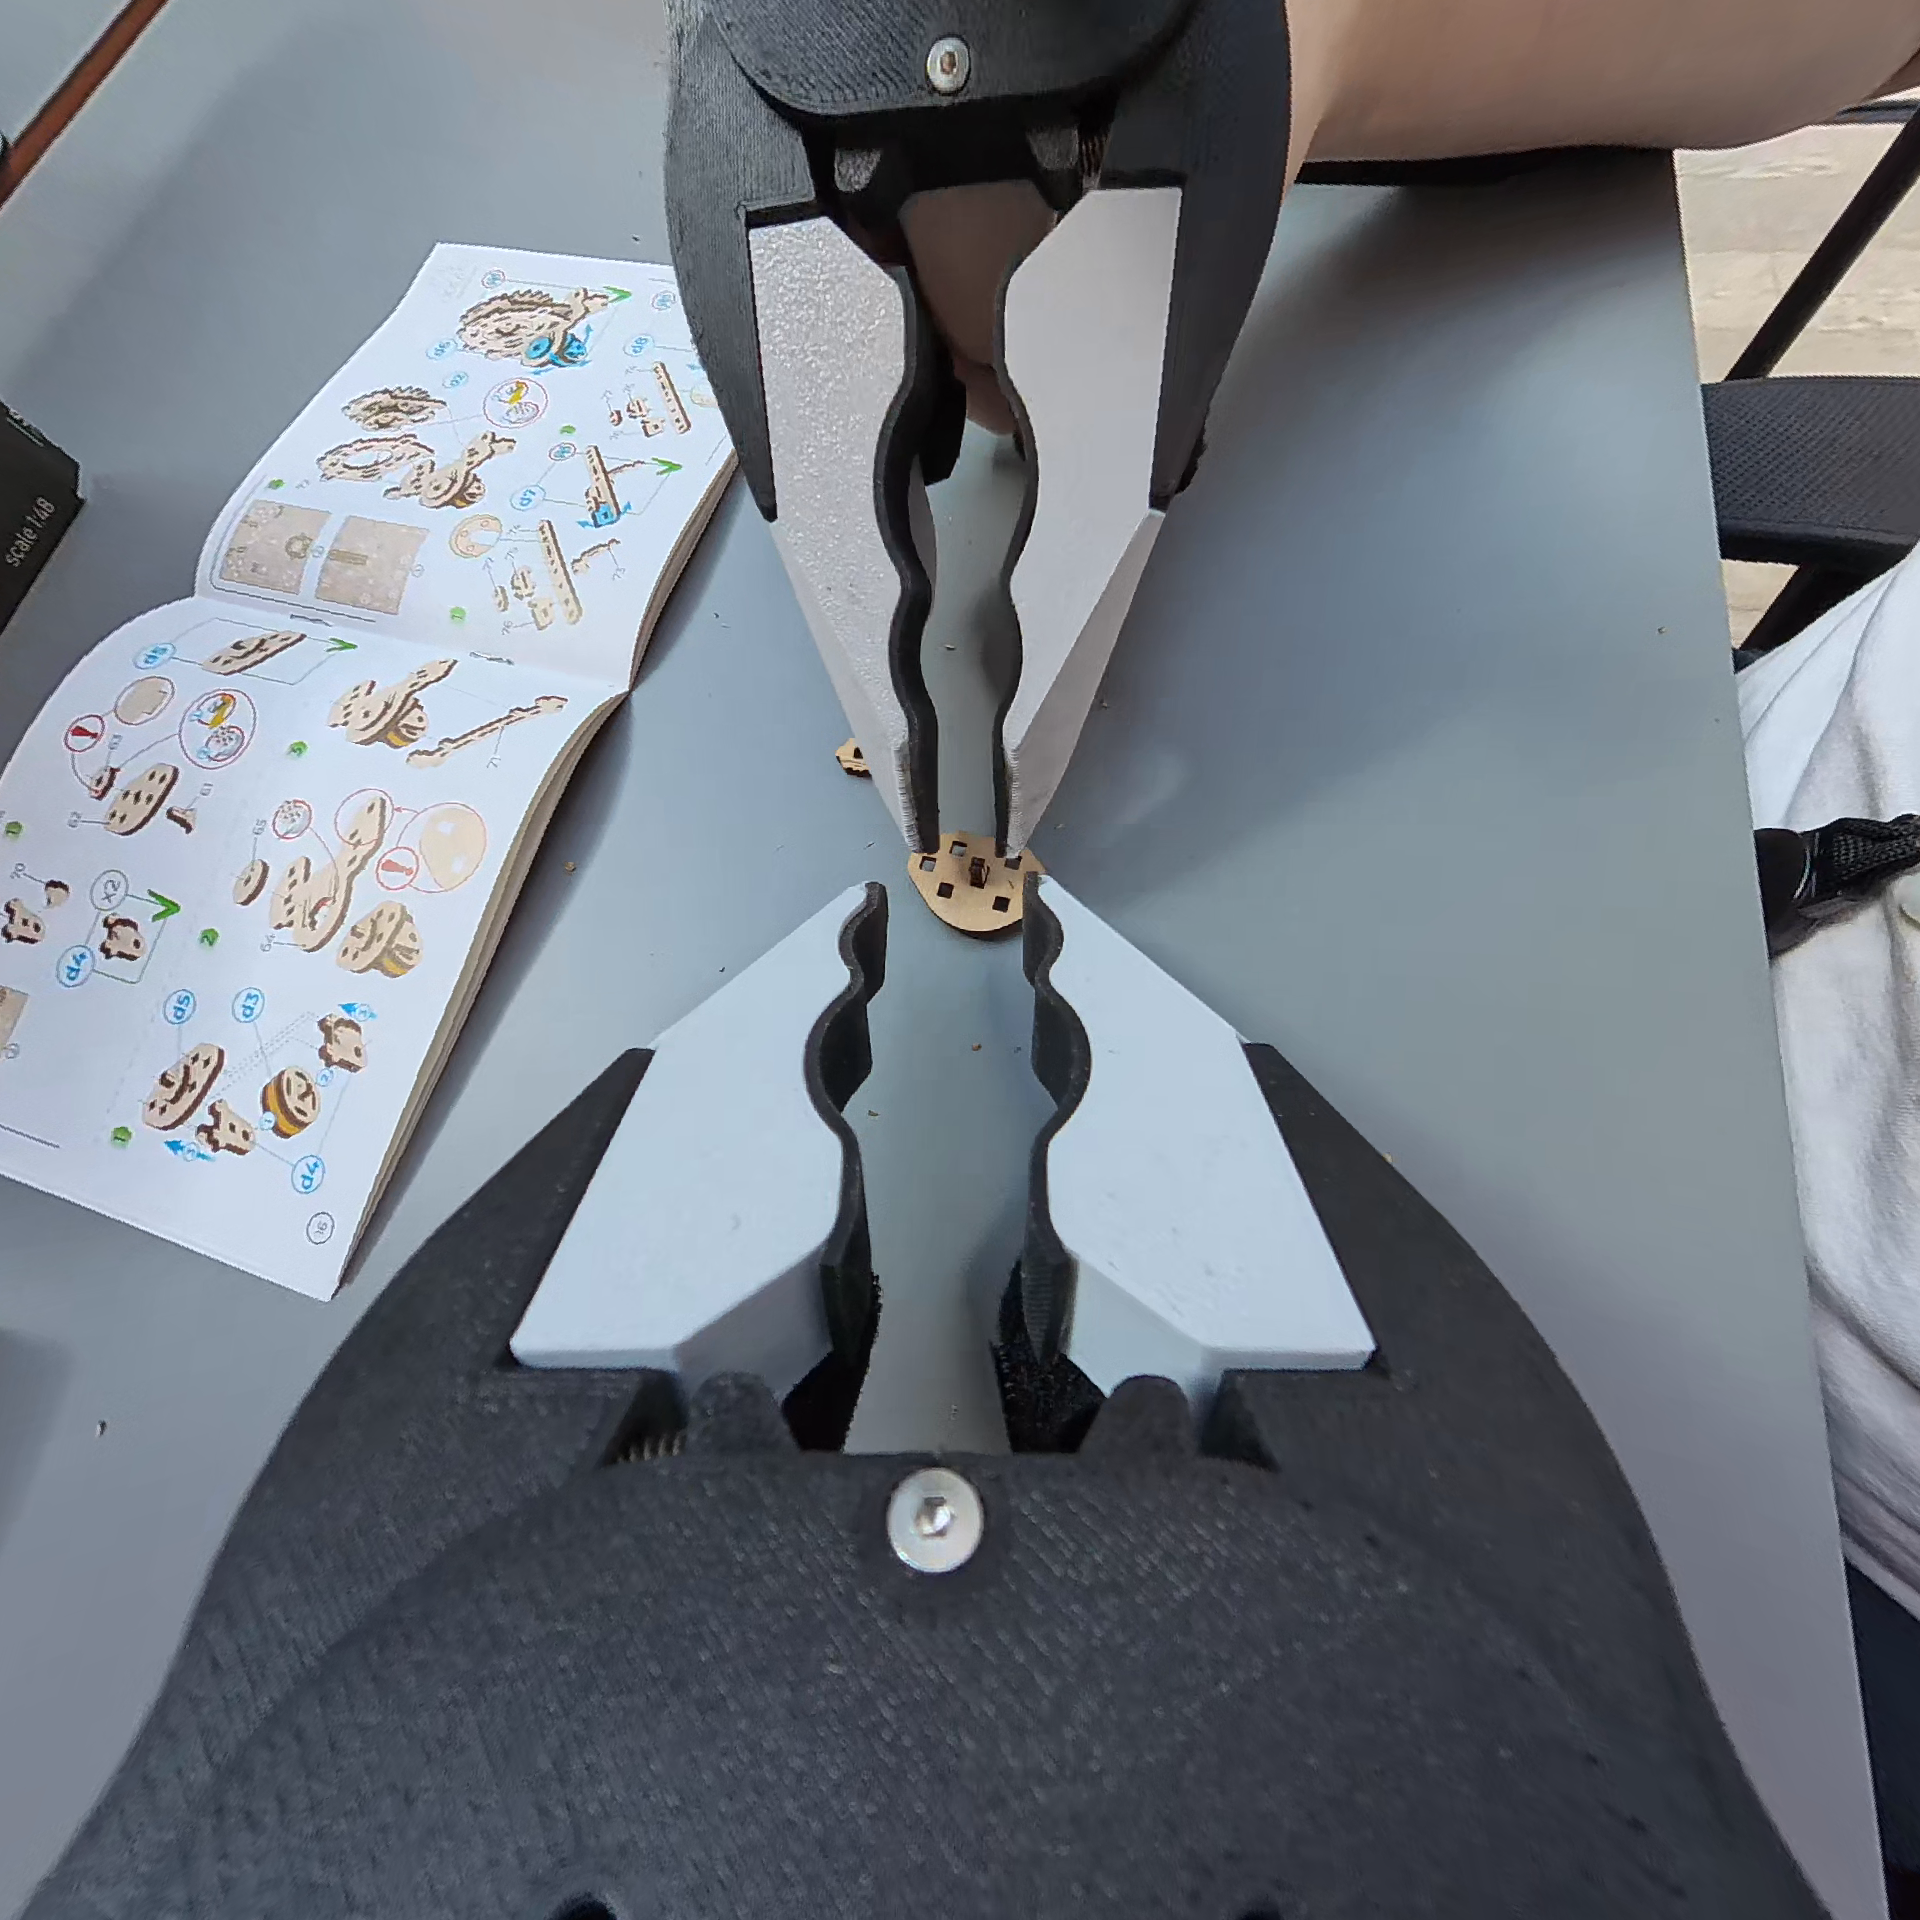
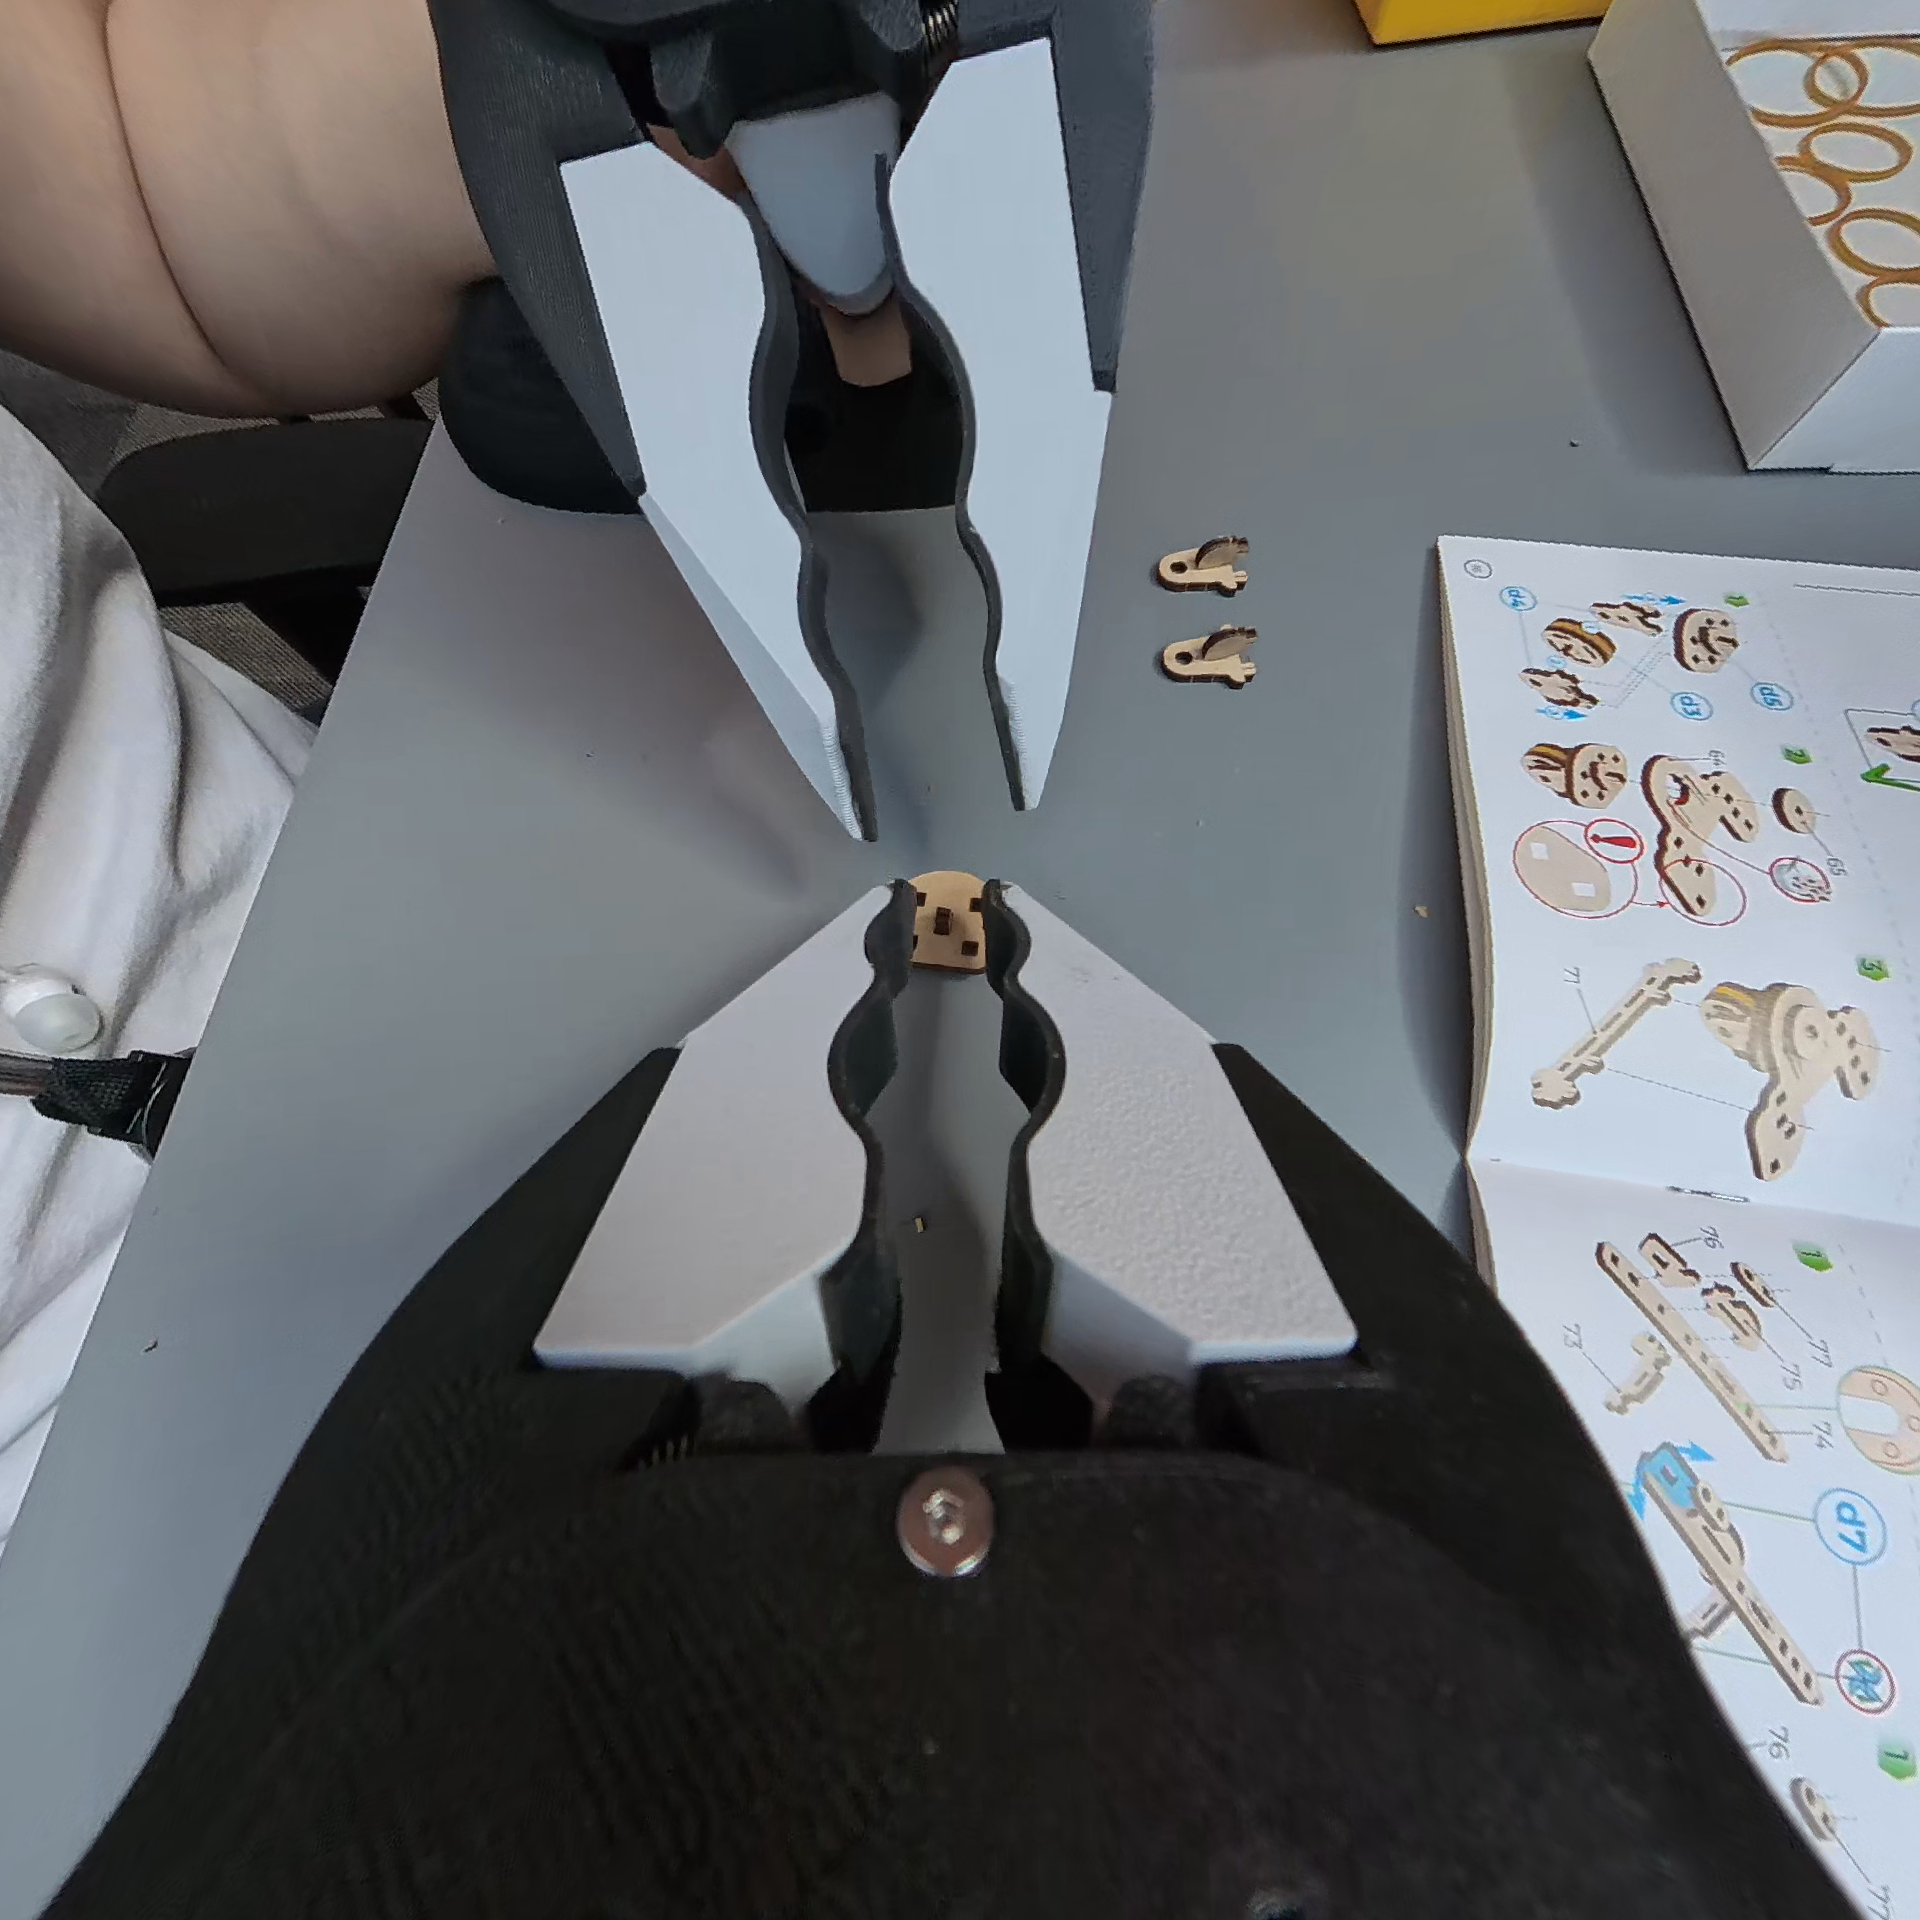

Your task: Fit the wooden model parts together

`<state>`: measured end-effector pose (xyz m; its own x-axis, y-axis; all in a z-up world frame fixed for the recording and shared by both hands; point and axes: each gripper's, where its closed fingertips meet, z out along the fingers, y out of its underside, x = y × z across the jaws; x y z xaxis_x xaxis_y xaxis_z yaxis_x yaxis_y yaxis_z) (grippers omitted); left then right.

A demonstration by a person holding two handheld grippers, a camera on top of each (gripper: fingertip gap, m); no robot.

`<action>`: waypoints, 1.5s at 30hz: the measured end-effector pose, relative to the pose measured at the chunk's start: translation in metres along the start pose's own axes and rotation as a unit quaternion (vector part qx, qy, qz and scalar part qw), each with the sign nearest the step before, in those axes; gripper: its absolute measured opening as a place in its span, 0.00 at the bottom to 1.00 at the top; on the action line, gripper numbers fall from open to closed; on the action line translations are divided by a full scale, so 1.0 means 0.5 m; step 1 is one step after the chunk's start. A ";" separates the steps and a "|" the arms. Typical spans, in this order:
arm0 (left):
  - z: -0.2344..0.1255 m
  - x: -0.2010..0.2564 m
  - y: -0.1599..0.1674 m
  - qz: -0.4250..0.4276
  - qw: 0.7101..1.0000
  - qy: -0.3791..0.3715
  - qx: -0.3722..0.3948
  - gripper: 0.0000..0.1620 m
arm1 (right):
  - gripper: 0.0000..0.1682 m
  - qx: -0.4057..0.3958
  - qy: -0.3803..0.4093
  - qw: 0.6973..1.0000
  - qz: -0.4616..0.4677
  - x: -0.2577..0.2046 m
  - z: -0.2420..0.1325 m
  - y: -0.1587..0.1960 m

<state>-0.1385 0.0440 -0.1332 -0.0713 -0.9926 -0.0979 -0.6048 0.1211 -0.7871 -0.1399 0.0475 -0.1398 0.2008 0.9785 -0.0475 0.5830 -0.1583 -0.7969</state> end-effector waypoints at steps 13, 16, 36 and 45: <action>-0.003 0.005 0.002 0.005 1.000 0.004 0.002 0.13 | 0.02 -0.027 -0.007 1.000 -0.005 -0.004 0.013 0.017; -0.004 0.003 0.001 0.002 1.000 0.003 0.005 0.13 | 0.02 -0.033 -0.006 0.999 -0.011 -0.007 0.013 0.017; -0.024 -0.013 -0.016 -0.027 0.999 -0.002 0.046 0.12 | 0.01 0.011 0.004 1.000 -0.018 -0.007 -0.007 -0.011; -0.022 -0.012 -0.014 -0.027 0.999 -0.001 0.042 0.12 | 0.02 -0.011 -0.011 1.000 0.009 -0.006 -0.002 0.018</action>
<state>-0.1428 0.0493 -0.1203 -0.0387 -0.9978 -0.0540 -0.5385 0.0663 -0.8400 -0.1342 0.0428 -0.1462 0.1938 0.9782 -0.0742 0.5961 -0.1775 -0.7830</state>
